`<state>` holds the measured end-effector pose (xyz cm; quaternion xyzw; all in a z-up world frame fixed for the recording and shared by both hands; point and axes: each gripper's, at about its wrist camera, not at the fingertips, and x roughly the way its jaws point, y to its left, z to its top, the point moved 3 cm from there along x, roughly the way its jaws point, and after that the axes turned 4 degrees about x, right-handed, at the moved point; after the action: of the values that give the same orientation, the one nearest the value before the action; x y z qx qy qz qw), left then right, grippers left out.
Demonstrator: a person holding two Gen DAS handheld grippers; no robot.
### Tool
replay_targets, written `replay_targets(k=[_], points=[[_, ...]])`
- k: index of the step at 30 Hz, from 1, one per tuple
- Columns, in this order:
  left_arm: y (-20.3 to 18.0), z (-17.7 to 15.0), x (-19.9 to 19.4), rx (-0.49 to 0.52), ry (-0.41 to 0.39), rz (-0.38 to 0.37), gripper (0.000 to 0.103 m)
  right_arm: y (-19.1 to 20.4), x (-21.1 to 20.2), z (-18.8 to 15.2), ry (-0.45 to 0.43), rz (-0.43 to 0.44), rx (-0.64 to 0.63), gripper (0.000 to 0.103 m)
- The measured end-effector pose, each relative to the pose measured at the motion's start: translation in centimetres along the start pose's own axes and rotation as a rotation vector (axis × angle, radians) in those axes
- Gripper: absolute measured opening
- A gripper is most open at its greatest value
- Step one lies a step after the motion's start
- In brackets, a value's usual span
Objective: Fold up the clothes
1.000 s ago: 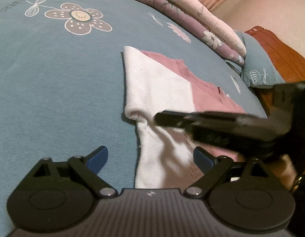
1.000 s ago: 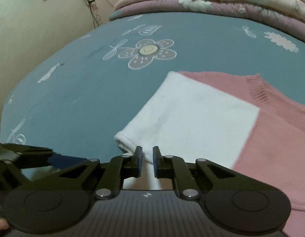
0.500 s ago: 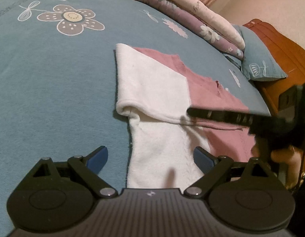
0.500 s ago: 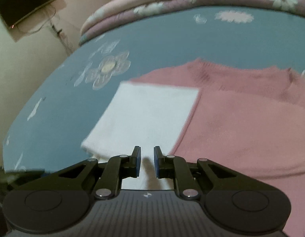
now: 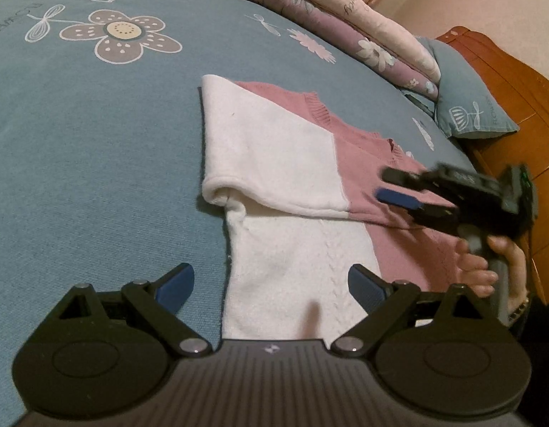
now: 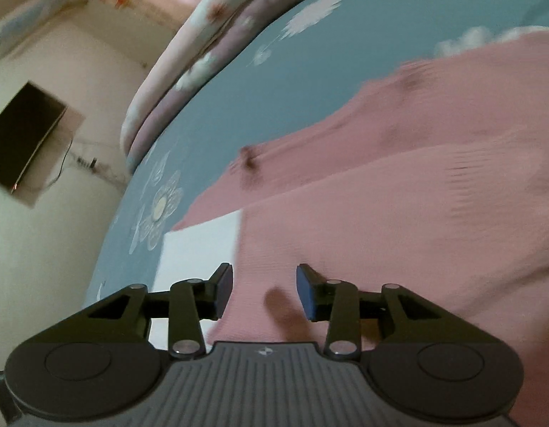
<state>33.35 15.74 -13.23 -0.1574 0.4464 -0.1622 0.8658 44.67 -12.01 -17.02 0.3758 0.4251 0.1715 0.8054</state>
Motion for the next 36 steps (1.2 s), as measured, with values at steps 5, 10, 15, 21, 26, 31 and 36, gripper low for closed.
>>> replay_targets(k=[5,10,15,21,26,31,36], points=[[-0.1,-0.1,-0.1,0.003,0.002,-0.003,0.093,-4.5,-5.8,0.6,-0.105,-0.057,0.099,0.044],[-0.4,-0.1,-0.1,0.01,0.005,-0.003,0.093,-4.6,-7.3,1.1,-0.145,-0.088,0.129,0.056],[-1.3,-0.1,-0.4,0.033,-0.003,-0.009,0.093,0.4,-4.8,2.2,-0.119,-0.057,-0.026,0.066],[-3.0,-0.2,-0.2,0.082,0.003,-0.024,0.093,2.7,1.3,2.3,-0.006,-0.152,-0.148,0.066],[-3.3,-0.3,0.1,0.09,0.01,-0.023,0.093,1.1,0.3,3.4,-0.024,-0.162,-0.13,0.066],[-3.4,-0.3,-0.2,0.089,0.004,-0.019,0.093,-1.9,-2.9,4.5,-0.067,-0.206,-0.062,0.066],[-4.3,-0.3,-1.1,0.116,-0.021,-0.037,0.093,-1.6,-3.9,4.5,-0.097,-0.252,-0.046,0.066]])
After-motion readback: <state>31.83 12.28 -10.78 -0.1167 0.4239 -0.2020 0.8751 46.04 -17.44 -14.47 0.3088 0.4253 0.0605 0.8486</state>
